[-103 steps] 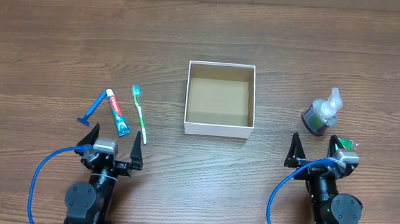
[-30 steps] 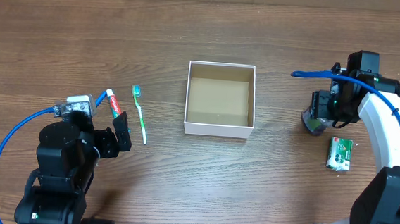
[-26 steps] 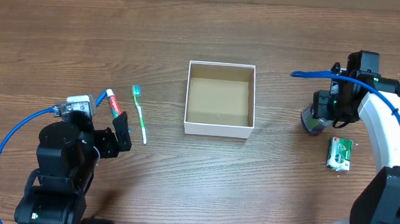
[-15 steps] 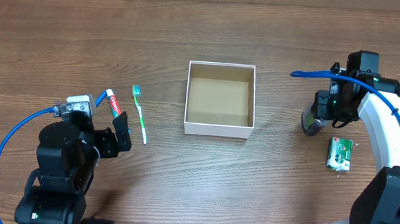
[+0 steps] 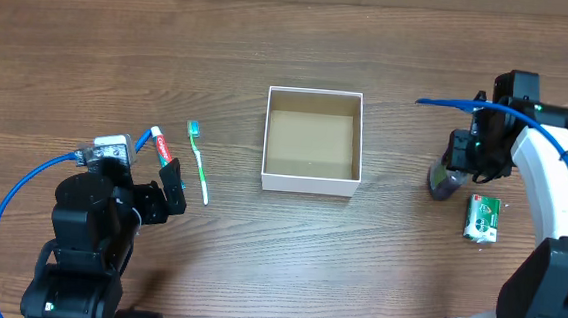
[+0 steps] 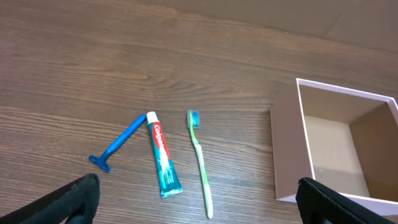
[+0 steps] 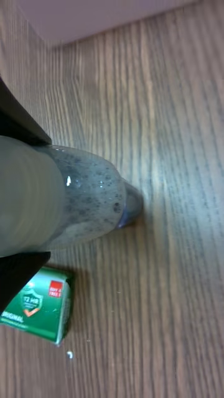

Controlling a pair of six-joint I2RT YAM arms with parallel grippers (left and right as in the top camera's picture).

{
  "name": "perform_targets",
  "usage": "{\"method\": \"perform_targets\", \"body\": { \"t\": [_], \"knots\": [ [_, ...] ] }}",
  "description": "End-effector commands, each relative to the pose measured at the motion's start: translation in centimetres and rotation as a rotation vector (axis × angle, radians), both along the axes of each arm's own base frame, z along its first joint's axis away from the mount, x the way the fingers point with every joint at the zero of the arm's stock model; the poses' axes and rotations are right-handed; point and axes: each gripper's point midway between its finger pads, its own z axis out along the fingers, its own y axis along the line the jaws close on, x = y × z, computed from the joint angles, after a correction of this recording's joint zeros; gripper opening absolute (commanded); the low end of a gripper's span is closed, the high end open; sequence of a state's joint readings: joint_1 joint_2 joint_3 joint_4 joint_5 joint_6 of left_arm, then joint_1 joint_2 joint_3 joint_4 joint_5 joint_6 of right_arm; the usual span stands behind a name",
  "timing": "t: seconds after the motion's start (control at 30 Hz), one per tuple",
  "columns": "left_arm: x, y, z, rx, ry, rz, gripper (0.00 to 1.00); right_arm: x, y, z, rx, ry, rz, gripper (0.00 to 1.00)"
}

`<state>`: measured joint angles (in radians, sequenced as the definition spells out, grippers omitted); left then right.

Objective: Pack container
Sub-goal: 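Carry the soap bottle with the right gripper into the box and release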

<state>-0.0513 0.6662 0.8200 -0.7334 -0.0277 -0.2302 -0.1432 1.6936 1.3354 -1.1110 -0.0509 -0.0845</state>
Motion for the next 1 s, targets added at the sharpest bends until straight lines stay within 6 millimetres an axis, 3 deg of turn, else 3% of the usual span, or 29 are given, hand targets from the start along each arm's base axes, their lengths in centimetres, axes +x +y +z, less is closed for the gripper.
{"method": "perform_targets", "body": {
  "t": [0.0,0.07,0.1,0.17,0.23,0.33,0.5,0.6,0.83,0.97],
  "knots": [
    [0.2,0.3,1.1,0.007,-0.028,0.010,1.00,2.4,0.9,8.9,0.009,-0.235,-0.037,0.04],
    [0.2,0.3,1.1,0.007,-0.028,0.010,1.00,2.4,2.2,12.7,0.013,-0.315,-0.022,0.04],
    [0.2,0.3,1.1,0.006,-0.028,0.008,1.00,2.2,4.0,16.2,0.009,-0.393,0.028,0.04],
    [0.2,0.3,1.1,0.006,-0.027,0.008,1.00,2.0,6.3,19.5,0.006,-0.480,0.044,0.04],
    [0.2,0.2,1.1,0.006,-0.027,0.008,1.00,1.6,9.3,21.9,0.020,-0.547,0.077,0.04],
    [0.2,0.2,1.1,0.006,-0.027,0.008,1.00,1.0,14.1,23.2,0.043,-0.595,0.136,0.04],
    [0.2,0.2,1.1,0.006,-0.027,0.008,1.00,1.1,20.9,22.0,0.103,-0.592,0.206,0.04],
    [0.2,0.2,1.1,0.006,-0.026,0.008,1.00,2.3,23.9,19.4,0.118,-0.541,0.208,0.04],
    [0.2,0.2,1.1,0.006,-0.027,0.008,1.00,5.6,27.5,11.9,0.102,-0.417,0.169,0.04],
    [0.2,0.2,1.1,0.006,-0.027,0.008,1.00,7.2,28.6,9.1,0.093,-0.399,0.170,0.04]
  ]
}}
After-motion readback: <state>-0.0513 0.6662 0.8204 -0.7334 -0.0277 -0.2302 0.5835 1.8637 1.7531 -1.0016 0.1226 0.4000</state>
